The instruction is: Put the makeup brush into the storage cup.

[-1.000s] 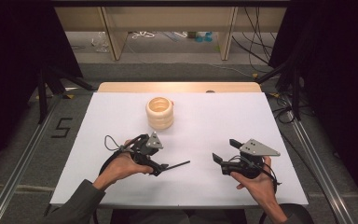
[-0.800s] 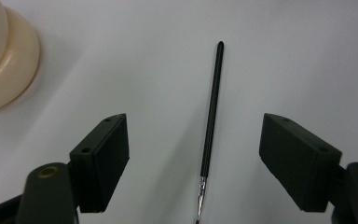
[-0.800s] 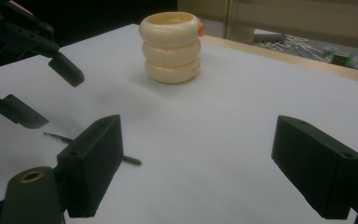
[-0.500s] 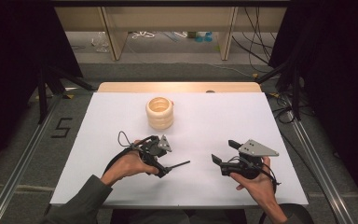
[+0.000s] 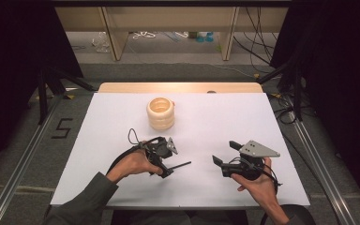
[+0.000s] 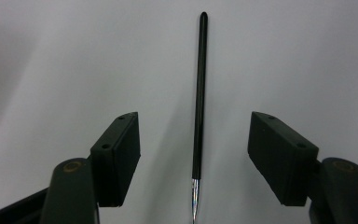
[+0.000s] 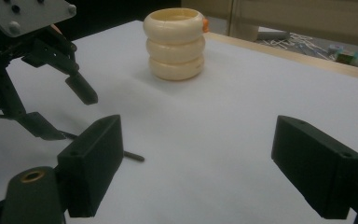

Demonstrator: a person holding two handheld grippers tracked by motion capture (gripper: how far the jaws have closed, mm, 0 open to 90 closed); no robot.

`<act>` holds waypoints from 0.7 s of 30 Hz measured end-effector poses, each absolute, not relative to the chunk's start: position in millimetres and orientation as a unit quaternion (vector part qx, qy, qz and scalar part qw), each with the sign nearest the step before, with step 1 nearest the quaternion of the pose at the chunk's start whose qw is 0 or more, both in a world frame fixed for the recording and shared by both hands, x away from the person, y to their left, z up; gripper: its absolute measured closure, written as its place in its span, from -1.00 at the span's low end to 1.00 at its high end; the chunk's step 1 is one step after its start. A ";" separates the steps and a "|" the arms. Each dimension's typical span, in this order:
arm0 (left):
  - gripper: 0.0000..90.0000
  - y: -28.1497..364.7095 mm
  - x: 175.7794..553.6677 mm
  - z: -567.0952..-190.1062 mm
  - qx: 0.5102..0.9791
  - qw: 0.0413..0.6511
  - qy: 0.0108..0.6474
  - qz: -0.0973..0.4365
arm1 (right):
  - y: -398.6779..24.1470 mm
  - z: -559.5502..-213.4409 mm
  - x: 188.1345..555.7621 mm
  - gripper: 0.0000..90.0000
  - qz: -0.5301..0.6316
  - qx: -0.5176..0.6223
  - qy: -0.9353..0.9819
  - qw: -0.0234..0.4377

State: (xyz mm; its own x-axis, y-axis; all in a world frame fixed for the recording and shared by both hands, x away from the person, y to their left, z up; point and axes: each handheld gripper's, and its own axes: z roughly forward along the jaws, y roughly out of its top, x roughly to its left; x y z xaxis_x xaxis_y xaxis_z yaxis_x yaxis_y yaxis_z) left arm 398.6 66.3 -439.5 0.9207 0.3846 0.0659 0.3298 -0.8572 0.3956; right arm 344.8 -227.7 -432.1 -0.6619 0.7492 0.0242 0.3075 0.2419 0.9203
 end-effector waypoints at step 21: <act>0.30 61.6 405.4 -450.0 0.975 0.143 0.162 0.043 | -226.2 -432.9 344.8 -0.60 0.507 0.347 0.760 0.211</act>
State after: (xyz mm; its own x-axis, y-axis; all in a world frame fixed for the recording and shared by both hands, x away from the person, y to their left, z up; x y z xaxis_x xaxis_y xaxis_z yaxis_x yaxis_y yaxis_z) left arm 405.4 61.6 -450.0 0.9438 0.3282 0.0382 0.3034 -0.9065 0.2935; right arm 344.8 -226.2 -432.9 -0.6697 0.7420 0.0306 0.3136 0.2452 0.9174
